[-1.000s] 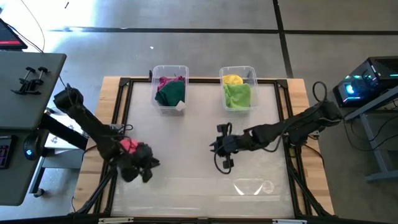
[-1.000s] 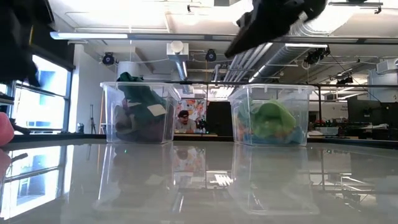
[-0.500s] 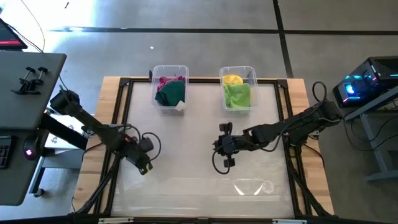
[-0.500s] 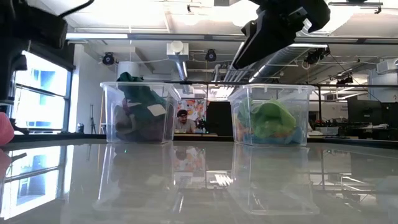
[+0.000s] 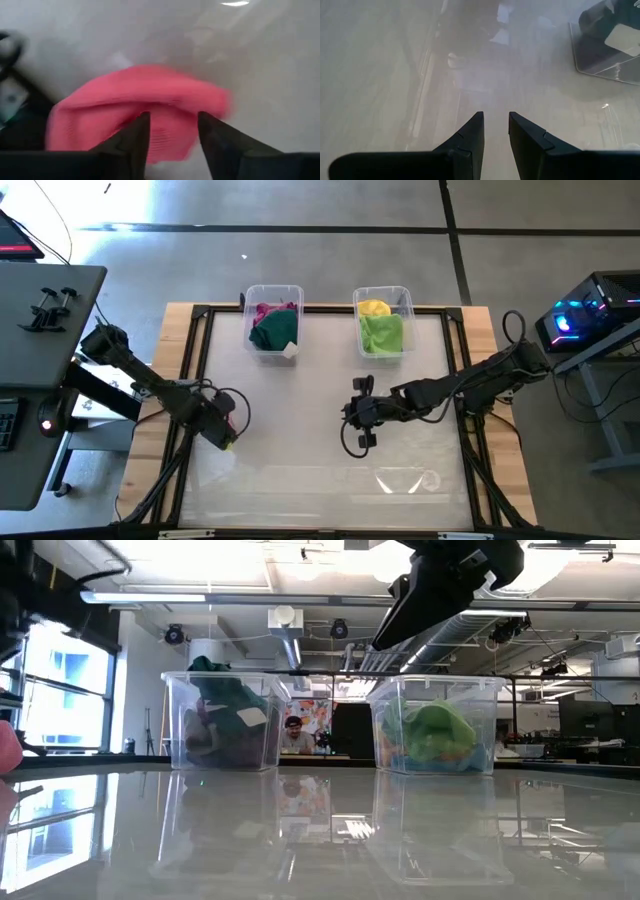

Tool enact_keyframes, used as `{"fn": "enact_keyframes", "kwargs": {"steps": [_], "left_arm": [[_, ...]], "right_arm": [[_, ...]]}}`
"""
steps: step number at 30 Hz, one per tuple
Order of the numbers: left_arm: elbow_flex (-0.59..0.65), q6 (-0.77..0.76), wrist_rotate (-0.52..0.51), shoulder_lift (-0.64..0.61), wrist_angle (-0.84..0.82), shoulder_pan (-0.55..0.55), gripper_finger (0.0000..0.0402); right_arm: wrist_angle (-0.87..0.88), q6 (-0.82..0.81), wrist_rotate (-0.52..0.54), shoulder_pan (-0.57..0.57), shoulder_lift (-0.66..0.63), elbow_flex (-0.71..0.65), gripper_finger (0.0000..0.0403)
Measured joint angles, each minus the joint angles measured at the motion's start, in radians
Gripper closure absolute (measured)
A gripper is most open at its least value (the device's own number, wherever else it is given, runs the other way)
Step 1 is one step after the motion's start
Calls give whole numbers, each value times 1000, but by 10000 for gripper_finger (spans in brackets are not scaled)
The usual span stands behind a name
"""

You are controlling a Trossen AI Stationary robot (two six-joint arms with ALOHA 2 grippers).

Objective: Sort towels by color in basket
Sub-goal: Put the pink microfiber cloth into the right transparent bin

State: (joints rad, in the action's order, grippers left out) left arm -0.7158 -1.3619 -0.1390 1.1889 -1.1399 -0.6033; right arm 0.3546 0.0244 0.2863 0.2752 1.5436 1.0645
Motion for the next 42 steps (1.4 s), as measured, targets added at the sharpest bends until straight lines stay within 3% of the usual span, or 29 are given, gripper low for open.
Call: {"fn": "enact_keyframes", "kwargs": {"steps": [5, 10, 17, 24, 27, 30, 36, 42], "left_arm": [[25, -80, -4, 0, -17, -1, 201], [45, -129, 6, 4, -2, -5, 194], [139, -165, 52, 10, 107, -7, 238], [148, -140, 22, 11, 133, -7, 309], [149, -74, -21, 11, 202, -9, 354], [149, 49, -121, 11, 381, -13, 393], [148, 419, -377, 26, 869, -14, 397], [148, 770, -508, 110, 1184, -9, 399]], "right_arm": [[0, -9, -1, 0, 0, 0, 320], [2, -9, -1, 0, 0, 0, 320], [2, -18, -1, 0, 0, 0, 320], [3, -18, -2, 0, 0, 0, 320], [3, -23, -2, 0, 0, 0, 320], [3, -19, -2, -8, 0, 0, 320], [-79, -48, -19, -49, 54, 0, 315], [-429, 64, -183, -60, 245, 0, 252]]}}
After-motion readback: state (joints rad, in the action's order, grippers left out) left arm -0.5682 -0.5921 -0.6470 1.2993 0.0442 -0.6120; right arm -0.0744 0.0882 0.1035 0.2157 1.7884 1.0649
